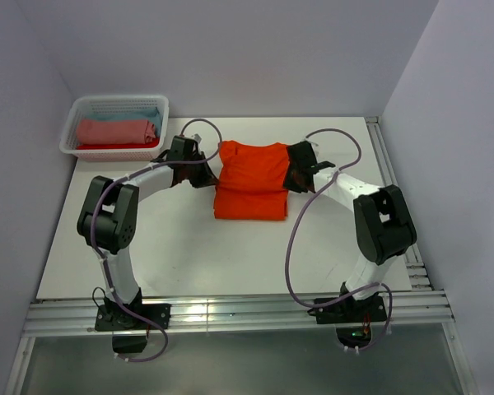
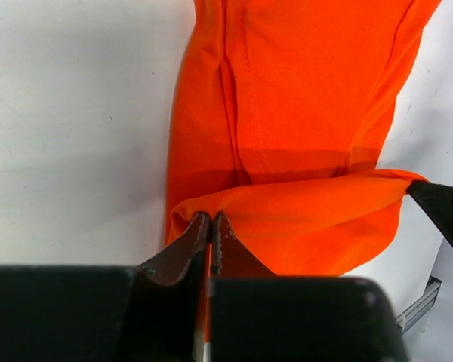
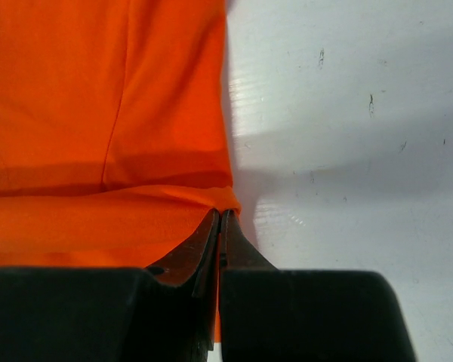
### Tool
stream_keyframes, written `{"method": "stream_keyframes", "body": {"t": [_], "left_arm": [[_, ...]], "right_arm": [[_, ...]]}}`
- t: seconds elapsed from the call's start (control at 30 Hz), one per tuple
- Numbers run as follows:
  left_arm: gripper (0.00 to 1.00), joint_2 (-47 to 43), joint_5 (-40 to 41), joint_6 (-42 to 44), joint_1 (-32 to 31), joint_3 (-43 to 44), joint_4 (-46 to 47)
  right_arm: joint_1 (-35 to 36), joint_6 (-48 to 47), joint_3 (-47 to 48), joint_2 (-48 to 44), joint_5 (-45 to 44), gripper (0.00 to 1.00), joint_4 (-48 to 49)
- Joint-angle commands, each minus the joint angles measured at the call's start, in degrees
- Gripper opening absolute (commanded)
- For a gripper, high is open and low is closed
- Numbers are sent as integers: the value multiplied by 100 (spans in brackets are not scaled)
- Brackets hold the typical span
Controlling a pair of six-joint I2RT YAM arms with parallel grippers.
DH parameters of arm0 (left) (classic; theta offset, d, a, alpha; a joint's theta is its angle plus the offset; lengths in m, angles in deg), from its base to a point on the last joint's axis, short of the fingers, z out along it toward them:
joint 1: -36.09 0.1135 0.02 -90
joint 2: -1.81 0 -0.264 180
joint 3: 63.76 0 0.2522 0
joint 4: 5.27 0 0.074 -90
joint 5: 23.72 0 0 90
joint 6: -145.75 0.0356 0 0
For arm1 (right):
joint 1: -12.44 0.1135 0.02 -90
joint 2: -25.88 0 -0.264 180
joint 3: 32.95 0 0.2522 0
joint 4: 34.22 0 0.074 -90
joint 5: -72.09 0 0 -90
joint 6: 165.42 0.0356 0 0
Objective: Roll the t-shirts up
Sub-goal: Fold the tshirt
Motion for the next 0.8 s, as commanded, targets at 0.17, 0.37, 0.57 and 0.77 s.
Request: {"method": "stream_keyframes", "body": {"t": [0.17, 0.37, 0.57, 0.77], "left_arm": [[40, 0, -17, 114, 61, 81, 398], [55, -799, 405, 211, 61, -357, 530], [51, -1380, 239, 193, 26, -1079, 1145], [43, -1003, -201, 141, -115, -957, 1470]], "right_arm": [[-179, 27, 209, 207, -102, 13, 225], [-206, -8, -177, -671, -269, 58, 365], [-197, -105, -732, -1270, 397, 38, 805], [-171, 80, -934, -1042, 951, 15, 1121]]}}
